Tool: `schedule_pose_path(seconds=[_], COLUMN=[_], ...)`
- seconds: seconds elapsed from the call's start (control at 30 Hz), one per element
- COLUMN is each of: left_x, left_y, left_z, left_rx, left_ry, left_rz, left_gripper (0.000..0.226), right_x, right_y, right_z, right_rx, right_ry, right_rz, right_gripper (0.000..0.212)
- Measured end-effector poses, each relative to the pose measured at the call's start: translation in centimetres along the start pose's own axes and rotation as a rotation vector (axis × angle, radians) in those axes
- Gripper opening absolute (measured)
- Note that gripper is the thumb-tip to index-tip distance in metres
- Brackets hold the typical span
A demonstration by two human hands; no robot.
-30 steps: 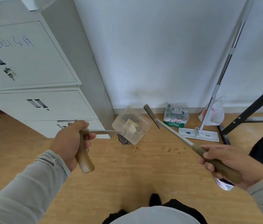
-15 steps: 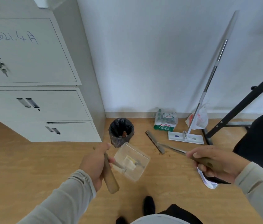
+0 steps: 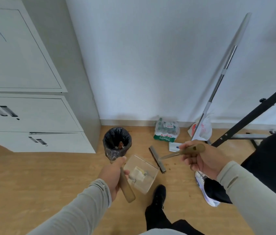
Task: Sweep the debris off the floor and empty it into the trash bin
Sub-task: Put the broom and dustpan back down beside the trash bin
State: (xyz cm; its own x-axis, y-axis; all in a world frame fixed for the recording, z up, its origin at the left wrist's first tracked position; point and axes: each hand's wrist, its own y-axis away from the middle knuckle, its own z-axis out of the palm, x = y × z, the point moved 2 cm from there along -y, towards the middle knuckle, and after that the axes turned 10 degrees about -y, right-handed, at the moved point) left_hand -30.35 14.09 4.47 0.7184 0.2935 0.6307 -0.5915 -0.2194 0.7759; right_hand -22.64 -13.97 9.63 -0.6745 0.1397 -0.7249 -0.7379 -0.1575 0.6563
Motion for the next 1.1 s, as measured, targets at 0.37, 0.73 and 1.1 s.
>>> schedule_pose_path(seconds=[0.37, 0.73, 1.1], left_x=[4.7, 6.9, 7.3], left_y=[-9.4, -16.3, -22.3], left_z=[11.1, 14.3, 13.3], left_rx=[-0.004, 0.007, -0.080], left_ry=[-0.189, -0.189, -0.202], left_rz=[-0.121, -0.227, -0.286], left_gripper=[0.034, 0.046, 0.048], right_x=[-7.9, -10.1, -10.4], right_y=[-12.9, -17.8, -19.0], right_z=[-4.9, -5.2, -0.2], right_rx=[-0.064, 0.013, 0.211], right_ry=[0.002, 0.233, 0.407], right_rz=[0.108, -0.017, -0.045], right_gripper=[0.040, 0.028, 0.006])
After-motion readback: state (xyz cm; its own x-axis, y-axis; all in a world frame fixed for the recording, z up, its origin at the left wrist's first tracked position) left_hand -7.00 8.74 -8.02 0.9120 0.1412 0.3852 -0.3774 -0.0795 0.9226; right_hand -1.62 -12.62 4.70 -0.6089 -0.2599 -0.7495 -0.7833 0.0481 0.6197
